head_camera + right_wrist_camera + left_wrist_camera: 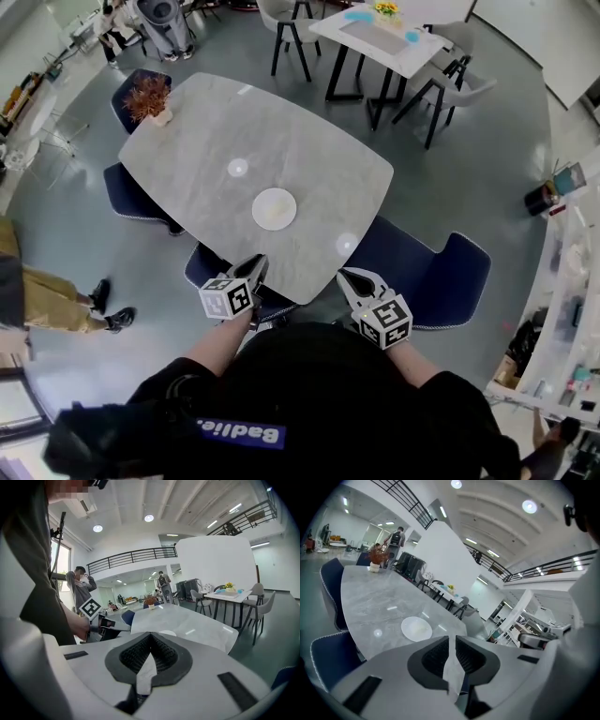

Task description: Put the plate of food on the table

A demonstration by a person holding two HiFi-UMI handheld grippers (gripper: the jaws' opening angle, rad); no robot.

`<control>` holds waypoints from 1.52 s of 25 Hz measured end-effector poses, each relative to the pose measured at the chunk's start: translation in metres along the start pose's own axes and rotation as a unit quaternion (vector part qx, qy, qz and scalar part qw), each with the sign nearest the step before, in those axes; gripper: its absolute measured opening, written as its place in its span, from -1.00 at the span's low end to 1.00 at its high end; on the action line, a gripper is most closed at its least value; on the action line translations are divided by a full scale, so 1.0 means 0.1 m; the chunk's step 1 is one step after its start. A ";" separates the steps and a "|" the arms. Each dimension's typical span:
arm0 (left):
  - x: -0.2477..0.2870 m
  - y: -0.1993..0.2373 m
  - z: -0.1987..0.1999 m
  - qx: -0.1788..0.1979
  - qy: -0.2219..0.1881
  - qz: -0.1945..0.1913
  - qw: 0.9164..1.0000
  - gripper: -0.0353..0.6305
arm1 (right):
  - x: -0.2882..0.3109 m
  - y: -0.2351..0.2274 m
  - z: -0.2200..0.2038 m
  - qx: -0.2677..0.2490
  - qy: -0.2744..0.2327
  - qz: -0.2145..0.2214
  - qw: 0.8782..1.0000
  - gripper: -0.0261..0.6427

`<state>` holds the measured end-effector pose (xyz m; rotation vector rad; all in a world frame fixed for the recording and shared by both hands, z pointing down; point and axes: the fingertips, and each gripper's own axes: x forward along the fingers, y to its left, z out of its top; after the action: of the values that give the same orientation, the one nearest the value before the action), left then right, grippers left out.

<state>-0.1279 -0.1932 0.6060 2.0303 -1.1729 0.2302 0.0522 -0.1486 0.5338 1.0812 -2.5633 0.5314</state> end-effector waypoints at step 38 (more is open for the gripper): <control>-0.65 -1.40 -0.06 0.188 -0.064 -0.181 0.963 -0.87 | 0.03 0.54 0.11 -0.044 -0.003 0.117 0.992 -0.89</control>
<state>-0.0508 -0.1061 0.5040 2.5863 -0.8521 0.1491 0.0093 -0.1203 0.5135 0.7584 -2.7089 0.4643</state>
